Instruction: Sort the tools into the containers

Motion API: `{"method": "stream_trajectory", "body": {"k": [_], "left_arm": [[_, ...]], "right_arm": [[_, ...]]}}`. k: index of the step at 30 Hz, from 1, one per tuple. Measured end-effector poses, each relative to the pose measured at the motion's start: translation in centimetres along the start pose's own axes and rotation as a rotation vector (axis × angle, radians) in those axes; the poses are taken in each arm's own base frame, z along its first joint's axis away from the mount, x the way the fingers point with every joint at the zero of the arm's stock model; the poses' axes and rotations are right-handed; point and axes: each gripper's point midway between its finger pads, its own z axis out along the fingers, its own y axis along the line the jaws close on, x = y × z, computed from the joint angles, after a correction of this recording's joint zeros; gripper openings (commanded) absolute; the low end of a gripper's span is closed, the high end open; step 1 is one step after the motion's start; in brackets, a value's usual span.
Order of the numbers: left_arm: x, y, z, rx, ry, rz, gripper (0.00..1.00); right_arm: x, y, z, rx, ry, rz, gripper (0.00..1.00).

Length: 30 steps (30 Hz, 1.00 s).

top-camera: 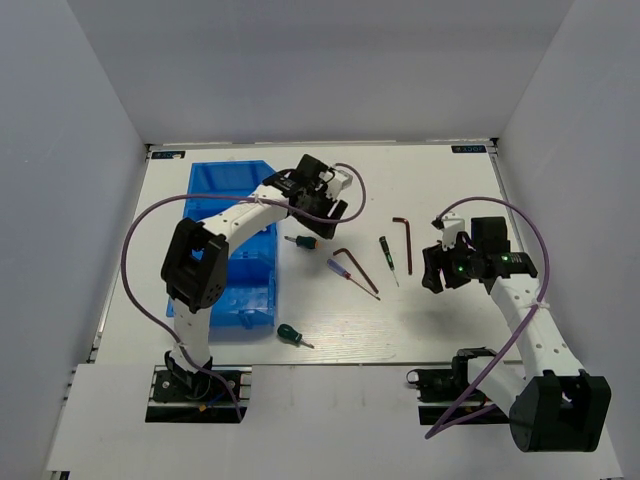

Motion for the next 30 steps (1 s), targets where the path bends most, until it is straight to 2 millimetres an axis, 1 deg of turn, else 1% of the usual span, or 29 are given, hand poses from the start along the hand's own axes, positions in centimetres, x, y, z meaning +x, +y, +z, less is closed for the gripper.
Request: {"method": "stream_trajectory", "body": {"k": [1, 3, 6, 9, 12, 16, 21, 23, 24, 26, 27, 28, 29, 30], "left_arm": [[0.2, -0.2, 0.0, 0.026, 0.005, 0.066, 0.82], [0.6, -0.1, -0.1, 0.060, 0.017, 0.171, 0.82], [1.7, 0.6, 0.0, 0.083, 0.037, 0.265, 0.82], [3.2, 1.5, 0.5, 0.091, 0.071, 0.305, 0.82], [4.2, 2.2, 0.9, 0.090, 0.095, 0.322, 0.82], [5.0, 2.9, 2.5, 0.076, 0.122, 0.339, 0.81], [6.2, 3.4, 4.3, 0.070, 0.160, 0.348, 0.79], [6.6, 3.6, 4.9, 0.059, 0.172, 0.355, 0.74], [6.4, 3.7, 5.0, 0.051, 0.169, 0.357, 0.72], [6.3, 3.7, 5.0, 0.036, 0.165, 0.358, 0.63], [6.2, 3.8, 5.1, 0.027, 0.163, 0.356, 0.53], [6.0, 3.9, 5.1, 0.014, 0.160, 0.356, 0.49], [5.9, 4.0, 5.2, 0.003, 0.158, 0.356, 0.38], [5.9, 4.1, 5.2, -0.007, 0.157, 0.353, 0.34]], "right_arm": [[0.0, 0.0, 0.0, 0.000, -0.001, 0.000, 0.71], [0.1, 0.0, 0.1, 0.000, 0.001, 0.001, 0.71], [0.4, 0.0, 0.3, -0.002, 0.005, 0.007, 0.71], [0.9, 0.1, 0.5, -0.004, 0.018, 0.027, 0.71], [1.0, 0.0, 0.6, -0.003, 0.022, 0.041, 0.71], [1.2, -0.1, 0.7, -0.006, 0.034, 0.058, 0.71], [1.3, -0.1, 0.8, -0.012, 0.039, 0.084, 0.71], [1.3, -0.1, 0.9, -0.016, 0.039, 0.095, 0.71], [1.3, -0.1, 0.9, -0.018, 0.038, 0.098, 0.71], [1.3, -0.1, 0.8, -0.022, 0.036, 0.103, 0.71], [1.3, 0.0, 0.8, -0.024, 0.036, 0.106, 0.71], [1.3, 0.0, 0.8, -0.025, 0.036, 0.108, 0.71], [1.3, 0.0, 0.8, -0.028, 0.035, 0.109, 0.71], [1.3, 0.1, 0.8, -0.031, 0.034, 0.111, 0.71]]}}
